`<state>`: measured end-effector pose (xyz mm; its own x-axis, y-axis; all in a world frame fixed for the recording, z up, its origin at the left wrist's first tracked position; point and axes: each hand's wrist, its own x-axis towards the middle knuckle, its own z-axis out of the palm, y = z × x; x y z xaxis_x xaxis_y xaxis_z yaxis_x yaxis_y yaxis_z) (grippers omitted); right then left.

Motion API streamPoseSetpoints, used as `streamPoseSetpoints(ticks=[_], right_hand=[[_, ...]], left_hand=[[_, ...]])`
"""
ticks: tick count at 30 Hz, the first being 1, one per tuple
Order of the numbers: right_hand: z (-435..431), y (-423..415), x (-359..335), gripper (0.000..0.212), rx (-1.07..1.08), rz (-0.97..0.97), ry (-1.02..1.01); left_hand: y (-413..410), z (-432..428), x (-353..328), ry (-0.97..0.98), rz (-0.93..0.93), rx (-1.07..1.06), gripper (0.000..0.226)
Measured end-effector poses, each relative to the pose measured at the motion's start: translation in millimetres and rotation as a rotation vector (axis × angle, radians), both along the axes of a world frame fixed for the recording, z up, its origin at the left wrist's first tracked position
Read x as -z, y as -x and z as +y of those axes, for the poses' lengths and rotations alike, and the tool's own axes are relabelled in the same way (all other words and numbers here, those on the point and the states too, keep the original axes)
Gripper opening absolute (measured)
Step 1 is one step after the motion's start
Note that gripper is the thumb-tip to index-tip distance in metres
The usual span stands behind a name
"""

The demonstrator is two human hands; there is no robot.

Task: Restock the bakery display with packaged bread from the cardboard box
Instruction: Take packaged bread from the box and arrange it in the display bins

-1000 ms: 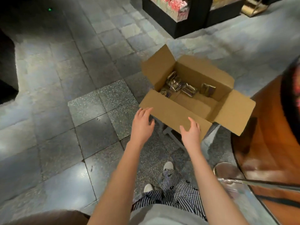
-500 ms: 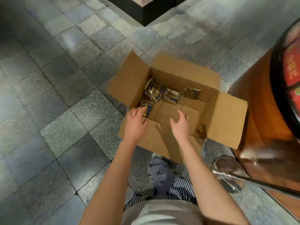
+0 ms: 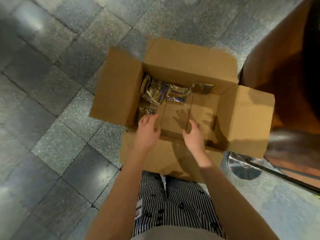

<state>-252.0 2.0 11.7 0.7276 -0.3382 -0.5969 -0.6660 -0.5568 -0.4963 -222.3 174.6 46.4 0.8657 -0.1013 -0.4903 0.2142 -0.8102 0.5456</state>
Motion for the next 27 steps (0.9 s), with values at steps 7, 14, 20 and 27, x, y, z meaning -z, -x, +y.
streamPoseSetpoints(ticks=[7, 14, 20, 27], right_hand=[[5, -37, 41, 0.062, -0.005, 0.083, 0.027], [17, -107, 119, 0.062, -0.055, 0.042, 0.093], [24, -154, 184, 0.061, -0.215, -0.036, 0.224], [31, -189, 236, 0.082, -0.261, 0.036, 0.271]], left_hand=[[-50, -2, 54, -0.06, 0.086, 0.16, 0.056], [-119, 0, 140, -0.136, 0.018, 0.296, 0.062], [-165, 2, 211, -0.156, -0.05, 0.326, 0.071], [-188, 1, 261, -0.236, -0.085, 0.45, 0.081]])
